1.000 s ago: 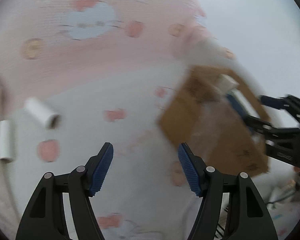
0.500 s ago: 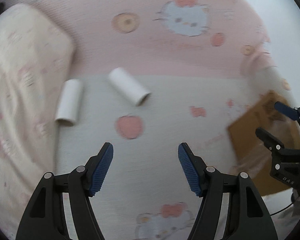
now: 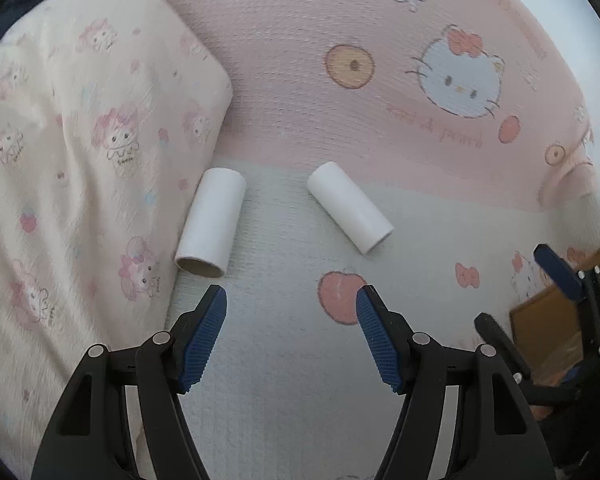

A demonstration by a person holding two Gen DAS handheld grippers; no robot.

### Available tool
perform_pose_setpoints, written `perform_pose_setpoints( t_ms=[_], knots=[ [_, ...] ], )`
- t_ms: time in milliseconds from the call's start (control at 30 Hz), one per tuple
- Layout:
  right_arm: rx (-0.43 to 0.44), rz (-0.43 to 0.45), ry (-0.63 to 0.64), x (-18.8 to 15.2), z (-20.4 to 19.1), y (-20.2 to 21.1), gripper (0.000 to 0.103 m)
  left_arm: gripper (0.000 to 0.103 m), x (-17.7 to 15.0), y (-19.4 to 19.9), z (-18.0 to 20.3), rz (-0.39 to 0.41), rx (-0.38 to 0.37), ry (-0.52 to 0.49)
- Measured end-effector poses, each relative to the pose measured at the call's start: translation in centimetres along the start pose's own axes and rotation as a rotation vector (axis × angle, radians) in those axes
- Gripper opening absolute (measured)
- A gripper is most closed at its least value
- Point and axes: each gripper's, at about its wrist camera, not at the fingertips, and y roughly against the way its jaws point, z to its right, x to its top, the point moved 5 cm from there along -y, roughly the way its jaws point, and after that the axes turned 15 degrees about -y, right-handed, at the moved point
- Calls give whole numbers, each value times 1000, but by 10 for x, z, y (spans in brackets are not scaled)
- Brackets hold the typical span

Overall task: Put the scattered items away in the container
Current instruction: 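Move both open tools back toward the remaining white tubes, then grasp a white tube with the right gripper while the left grasps another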

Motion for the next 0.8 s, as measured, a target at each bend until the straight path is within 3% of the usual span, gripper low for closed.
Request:
perform_pose_setpoints(
  t_ms=[167, 267, 400, 600, 800],
  knots=[
    [64, -89, -150, -2, 7, -40, 75, 71, 0, -18, -24, -38, -2, 80],
    [5, -129, -180, -4, 8, -70, 75, 71, 1, -26, -35, -63, 0, 151],
    [-23, -156, -188, -5, 4, -98, 75, 70, 7, -29, -34, -39, 31, 136],
    [55, -188, -252, 1, 1, -117, 75, 62, 23, -42, -36, -66, 96, 74],
    [77, -278, -320, -3, 3, -142, 75, 58, 26, -55, -58, -114, 74, 146]
  ],
)
